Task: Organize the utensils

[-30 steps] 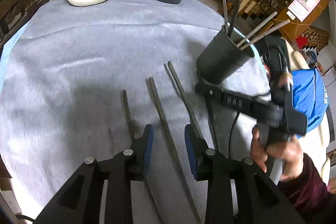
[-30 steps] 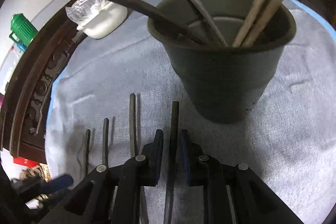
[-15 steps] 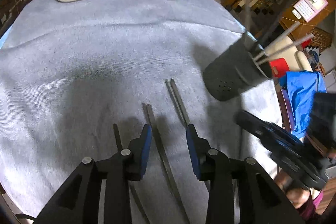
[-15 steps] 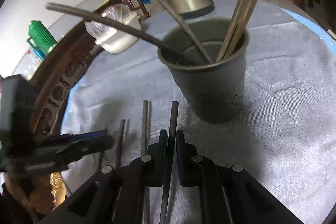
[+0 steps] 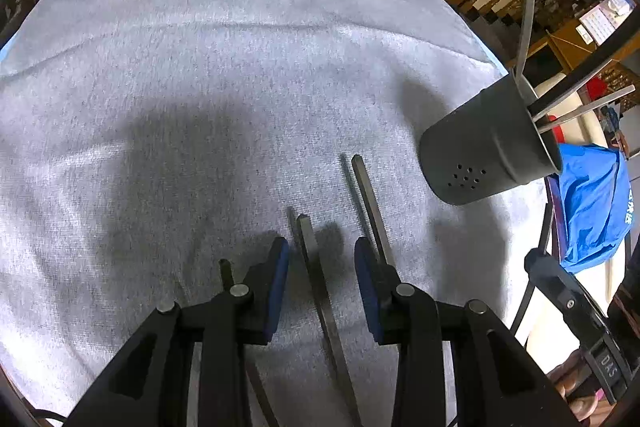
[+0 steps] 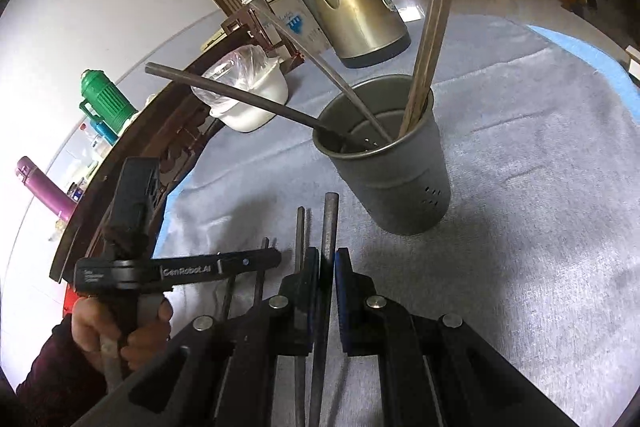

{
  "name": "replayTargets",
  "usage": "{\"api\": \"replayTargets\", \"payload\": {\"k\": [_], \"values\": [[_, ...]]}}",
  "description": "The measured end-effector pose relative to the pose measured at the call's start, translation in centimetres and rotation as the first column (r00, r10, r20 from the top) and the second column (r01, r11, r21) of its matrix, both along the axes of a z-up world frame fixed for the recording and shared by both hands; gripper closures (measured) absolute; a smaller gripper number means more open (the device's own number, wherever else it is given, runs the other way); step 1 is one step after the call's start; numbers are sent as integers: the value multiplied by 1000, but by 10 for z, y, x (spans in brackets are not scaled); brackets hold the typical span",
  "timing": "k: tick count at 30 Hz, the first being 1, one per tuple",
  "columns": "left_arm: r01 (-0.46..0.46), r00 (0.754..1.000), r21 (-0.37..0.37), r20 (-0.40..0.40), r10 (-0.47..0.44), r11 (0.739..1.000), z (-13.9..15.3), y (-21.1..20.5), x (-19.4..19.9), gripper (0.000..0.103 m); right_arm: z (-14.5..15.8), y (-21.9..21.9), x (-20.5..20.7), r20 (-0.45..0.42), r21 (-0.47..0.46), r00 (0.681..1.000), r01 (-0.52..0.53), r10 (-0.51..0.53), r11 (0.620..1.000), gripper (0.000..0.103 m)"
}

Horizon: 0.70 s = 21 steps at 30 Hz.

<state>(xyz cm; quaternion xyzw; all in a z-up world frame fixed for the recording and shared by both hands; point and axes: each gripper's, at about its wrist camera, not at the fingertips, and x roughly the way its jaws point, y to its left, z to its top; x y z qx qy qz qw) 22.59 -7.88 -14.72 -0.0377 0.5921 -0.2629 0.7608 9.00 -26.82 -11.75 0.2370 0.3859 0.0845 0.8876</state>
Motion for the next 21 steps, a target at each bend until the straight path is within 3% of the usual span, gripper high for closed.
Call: {"api": "replayTargets", "payload": {"k": [2, 6, 13, 21], "values": [[4, 1000, 7, 9, -5, 1000, -1, -5, 2, 71, 1, 2, 0, 6, 0, 1000, 0, 0, 1000, 94], [-2, 1000, 13, 14, 2, 1000, -3, -9, 3, 92, 5, 4, -5, 21, -10, 1000, -4, 4, 1000, 94], [-26, 996, -14, 85, 27, 1000, 13, -5, -9, 93, 10, 2, -9, 33, -9, 999, -4, 4, 1000, 94], [-44, 972, -14, 232, 46, 999, 58, 1, -40, 94, 17, 1, -14, 58, -4, 998, -6, 6, 1000, 94]]}}
